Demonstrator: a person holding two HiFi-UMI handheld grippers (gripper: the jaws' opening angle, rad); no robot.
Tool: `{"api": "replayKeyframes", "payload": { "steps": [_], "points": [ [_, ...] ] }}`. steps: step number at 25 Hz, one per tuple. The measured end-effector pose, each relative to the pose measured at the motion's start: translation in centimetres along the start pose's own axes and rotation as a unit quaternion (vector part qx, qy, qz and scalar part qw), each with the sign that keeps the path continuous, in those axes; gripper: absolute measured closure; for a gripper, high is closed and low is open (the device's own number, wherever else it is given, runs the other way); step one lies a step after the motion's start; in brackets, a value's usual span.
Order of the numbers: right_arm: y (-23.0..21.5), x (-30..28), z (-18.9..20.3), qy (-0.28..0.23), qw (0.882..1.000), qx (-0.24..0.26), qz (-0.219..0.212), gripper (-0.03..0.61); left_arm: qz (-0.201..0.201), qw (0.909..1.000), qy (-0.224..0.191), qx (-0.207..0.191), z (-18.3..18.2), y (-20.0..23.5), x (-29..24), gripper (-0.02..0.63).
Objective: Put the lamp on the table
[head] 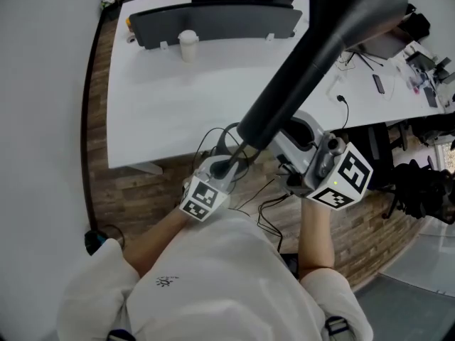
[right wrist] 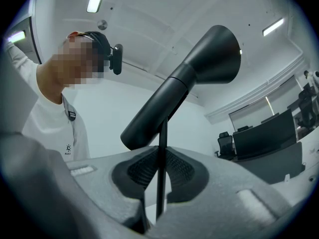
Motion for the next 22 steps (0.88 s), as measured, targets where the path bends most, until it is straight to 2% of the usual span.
{"api": "replayKeyframes", "payload": {
  "steps": [7, 14, 22],
  "points": [
    [-3.6, 1.2, -0.3, 0.001, 1.0, -0.008, -0.024, 0.543, -0.021, 0.9997, 0.0, 0.011, -0.9, 0.5, -3.5, 0.609],
    [-4.7, 1.3, 0.0, 0.001, 0.999, -0.017, -0.038, 0.543, -0.033, 0.9992, 0.011, 0.018, -0.7, 1.0, -4.0, 0.611],
    [-6.9, -0.7, 0.1, 0.002, 0.999, -0.022, -0.033, 0.543, -0.028, 0.9993, 0.014, 0.018, -1.1, 3.7, -4.9, 0.611]
  ]
}}
Point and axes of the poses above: the fingertips, and each gripper's own axes: x backward along the fingers, y to its left, z out of its underside, the point moved 2 cm from there along x, backward along the fingers, and after that the axes turned 13 degrees about z, right-handed, at the moved point
